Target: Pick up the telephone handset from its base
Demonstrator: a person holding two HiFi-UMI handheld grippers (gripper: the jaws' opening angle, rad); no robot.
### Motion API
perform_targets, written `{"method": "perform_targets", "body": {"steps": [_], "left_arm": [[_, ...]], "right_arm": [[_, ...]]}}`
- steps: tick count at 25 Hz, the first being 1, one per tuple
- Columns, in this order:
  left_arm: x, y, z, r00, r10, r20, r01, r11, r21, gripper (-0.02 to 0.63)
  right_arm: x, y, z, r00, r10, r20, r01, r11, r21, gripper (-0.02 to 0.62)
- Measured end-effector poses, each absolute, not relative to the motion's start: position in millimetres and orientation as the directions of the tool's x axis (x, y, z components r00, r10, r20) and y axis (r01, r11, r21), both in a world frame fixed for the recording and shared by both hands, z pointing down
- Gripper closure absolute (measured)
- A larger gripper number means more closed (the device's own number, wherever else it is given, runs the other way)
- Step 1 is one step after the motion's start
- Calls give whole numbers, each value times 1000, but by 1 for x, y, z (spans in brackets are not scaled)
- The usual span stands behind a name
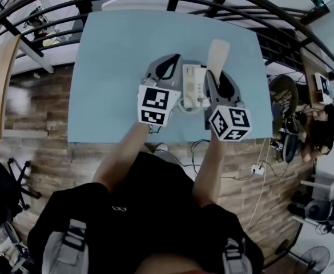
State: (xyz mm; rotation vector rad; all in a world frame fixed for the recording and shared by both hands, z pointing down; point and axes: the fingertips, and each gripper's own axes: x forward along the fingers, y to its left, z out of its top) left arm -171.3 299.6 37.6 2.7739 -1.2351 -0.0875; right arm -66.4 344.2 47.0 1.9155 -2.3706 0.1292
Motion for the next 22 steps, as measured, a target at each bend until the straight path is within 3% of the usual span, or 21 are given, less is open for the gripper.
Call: {"method": "perform_targets", "body": {"steps": [22], "left_arm": [[-146,321,29,686,-726,-40,-719,-686,113,607]], "right_arm": [[-46,370,48,-188,-977,102,-982,188,-10,482]]}}
